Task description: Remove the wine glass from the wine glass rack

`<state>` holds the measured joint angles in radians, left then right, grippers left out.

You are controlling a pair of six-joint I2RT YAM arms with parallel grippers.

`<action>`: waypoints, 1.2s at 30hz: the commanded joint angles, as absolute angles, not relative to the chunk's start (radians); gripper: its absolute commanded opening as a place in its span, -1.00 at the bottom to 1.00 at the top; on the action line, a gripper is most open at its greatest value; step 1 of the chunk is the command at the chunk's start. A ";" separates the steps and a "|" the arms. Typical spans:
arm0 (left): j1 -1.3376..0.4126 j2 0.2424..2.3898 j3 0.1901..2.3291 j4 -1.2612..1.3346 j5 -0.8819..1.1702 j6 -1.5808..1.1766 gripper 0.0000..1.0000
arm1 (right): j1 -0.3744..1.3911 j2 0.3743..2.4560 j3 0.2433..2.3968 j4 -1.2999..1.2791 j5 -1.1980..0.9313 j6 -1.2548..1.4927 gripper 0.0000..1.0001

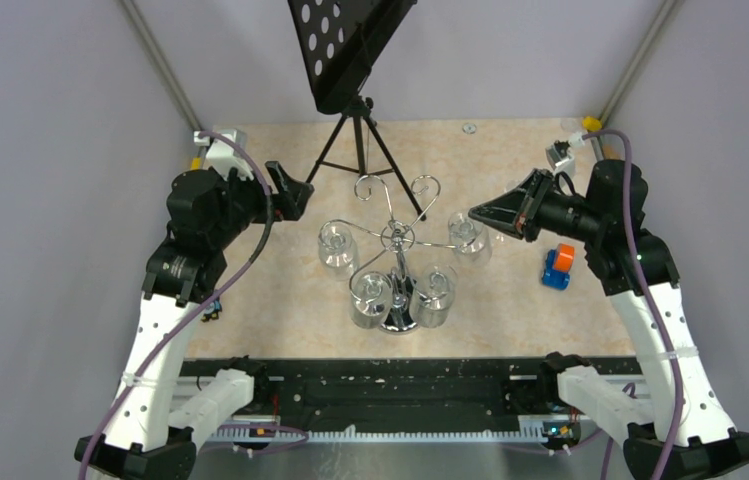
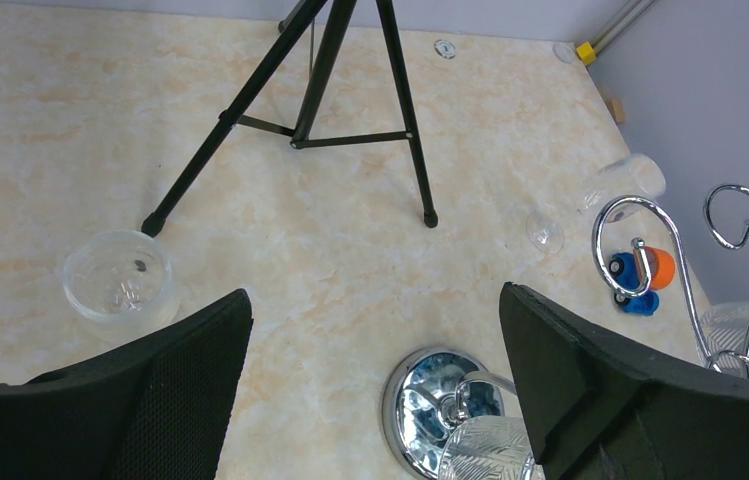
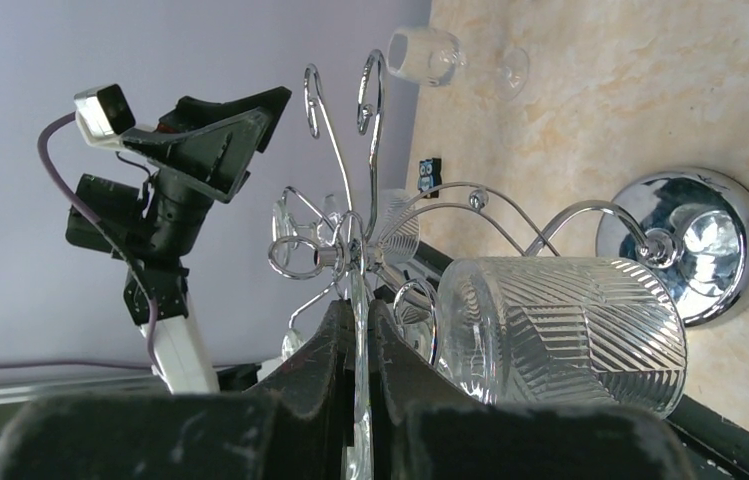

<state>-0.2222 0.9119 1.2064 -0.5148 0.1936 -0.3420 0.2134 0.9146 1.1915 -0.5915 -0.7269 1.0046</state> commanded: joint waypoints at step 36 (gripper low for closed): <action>-0.216 0.935 1.189 -0.436 0.253 -0.368 0.92 | 0.257 0.923 1.199 -0.464 -0.845 1.000 -1.00</action>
<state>-0.2222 0.9276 1.2003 -0.4904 0.2138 -0.3630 0.2272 0.9237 1.1847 -0.5663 -0.8314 0.9890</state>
